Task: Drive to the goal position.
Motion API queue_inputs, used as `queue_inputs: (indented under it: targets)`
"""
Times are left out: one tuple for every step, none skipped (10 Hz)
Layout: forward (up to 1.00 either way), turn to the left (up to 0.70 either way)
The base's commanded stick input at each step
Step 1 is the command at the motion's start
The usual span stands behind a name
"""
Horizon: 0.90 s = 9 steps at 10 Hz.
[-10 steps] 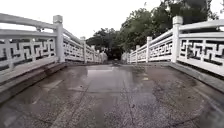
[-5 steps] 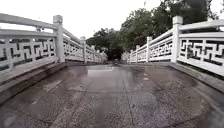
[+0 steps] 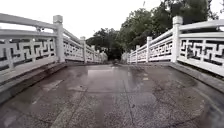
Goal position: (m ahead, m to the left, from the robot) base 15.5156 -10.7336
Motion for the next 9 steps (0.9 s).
queue_inputs:
  targets:
    - [0.03, 0.01]
    - [0.03, 0.01]
    - [0.14, 0.05]
    - [0.44, 0.03]
    - [0.45, 0.03]
    - [0.45, 0.03]
    - [0.45, 0.03]
    - [0.45, 0.03]
    - [0.45, 0.03]
